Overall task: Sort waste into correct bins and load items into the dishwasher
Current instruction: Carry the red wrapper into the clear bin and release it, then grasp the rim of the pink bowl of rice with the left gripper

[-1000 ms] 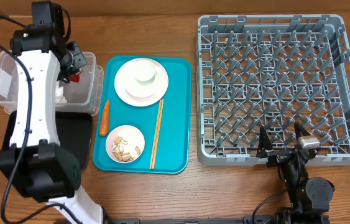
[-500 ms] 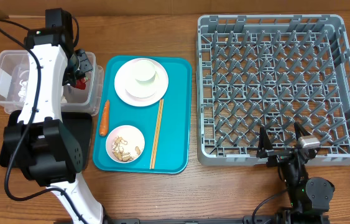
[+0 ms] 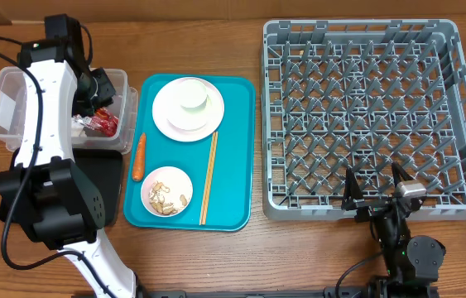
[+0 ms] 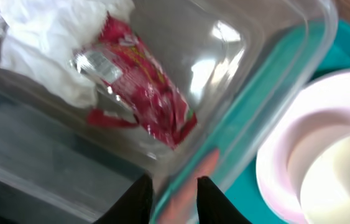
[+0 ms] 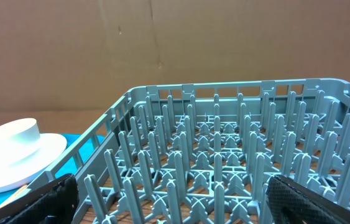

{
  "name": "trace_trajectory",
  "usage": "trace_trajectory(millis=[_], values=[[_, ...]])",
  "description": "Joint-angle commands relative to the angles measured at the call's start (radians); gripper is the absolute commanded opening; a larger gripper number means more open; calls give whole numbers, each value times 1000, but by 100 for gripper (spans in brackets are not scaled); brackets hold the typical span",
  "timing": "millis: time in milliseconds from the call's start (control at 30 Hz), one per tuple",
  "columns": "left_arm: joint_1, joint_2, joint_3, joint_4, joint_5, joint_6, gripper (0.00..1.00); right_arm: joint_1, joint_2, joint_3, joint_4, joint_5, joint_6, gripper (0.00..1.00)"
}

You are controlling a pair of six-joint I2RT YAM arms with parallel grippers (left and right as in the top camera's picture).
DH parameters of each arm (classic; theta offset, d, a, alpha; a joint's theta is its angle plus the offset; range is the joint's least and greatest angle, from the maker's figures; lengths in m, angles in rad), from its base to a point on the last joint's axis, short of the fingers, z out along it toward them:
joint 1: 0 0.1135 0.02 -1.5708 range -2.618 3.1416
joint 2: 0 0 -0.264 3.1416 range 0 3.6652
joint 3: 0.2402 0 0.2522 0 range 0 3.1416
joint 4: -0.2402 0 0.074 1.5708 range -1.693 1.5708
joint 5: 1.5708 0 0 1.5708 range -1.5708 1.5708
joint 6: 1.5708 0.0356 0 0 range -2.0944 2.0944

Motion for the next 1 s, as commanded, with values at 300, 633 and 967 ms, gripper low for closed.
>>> trace_trajectory(millis=[300,633,967], values=[[-21,-185,80,-241,105,50,4,-2,-12,-11,6,2,4,100],[-149,-261,72,-432,130,64,4,-2,-11,-11,6,2,4,100],[-374,-291,-47,-432,134,76,4,-2,-12,-11,6,2,4,100]])
